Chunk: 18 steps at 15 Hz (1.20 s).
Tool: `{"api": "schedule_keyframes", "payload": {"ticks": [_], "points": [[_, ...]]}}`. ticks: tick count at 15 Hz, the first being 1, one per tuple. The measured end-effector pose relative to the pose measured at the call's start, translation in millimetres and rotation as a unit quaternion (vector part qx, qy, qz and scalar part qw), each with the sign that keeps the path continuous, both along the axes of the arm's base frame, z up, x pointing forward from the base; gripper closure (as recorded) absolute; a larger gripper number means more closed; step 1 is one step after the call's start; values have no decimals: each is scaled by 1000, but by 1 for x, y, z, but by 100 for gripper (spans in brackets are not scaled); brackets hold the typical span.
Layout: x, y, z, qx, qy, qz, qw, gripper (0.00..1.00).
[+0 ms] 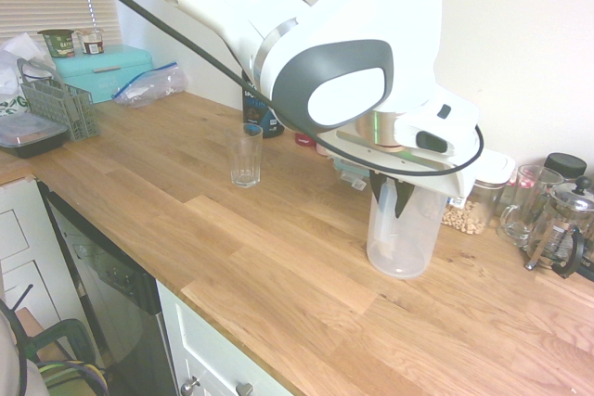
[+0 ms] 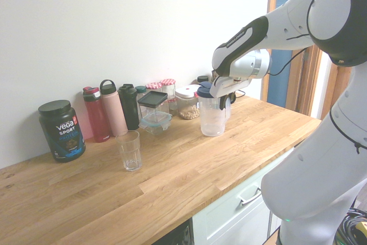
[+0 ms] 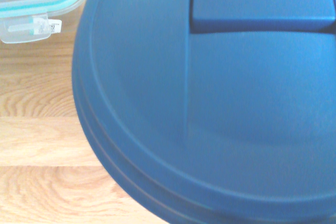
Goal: Pour me some water
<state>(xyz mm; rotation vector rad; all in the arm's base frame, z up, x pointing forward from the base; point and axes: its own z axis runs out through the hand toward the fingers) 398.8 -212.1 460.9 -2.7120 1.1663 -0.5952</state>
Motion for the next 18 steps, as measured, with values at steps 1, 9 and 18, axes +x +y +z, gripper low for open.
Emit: {"api": "schedule_keyframes", "payload": {"ticks": [1,9,18], "points": [[1,-1,5,-2,-1,5,1000,100],[17,49,113,-5,59,188,980,100],[72,223,104,-72,177,411,891,100]]}}
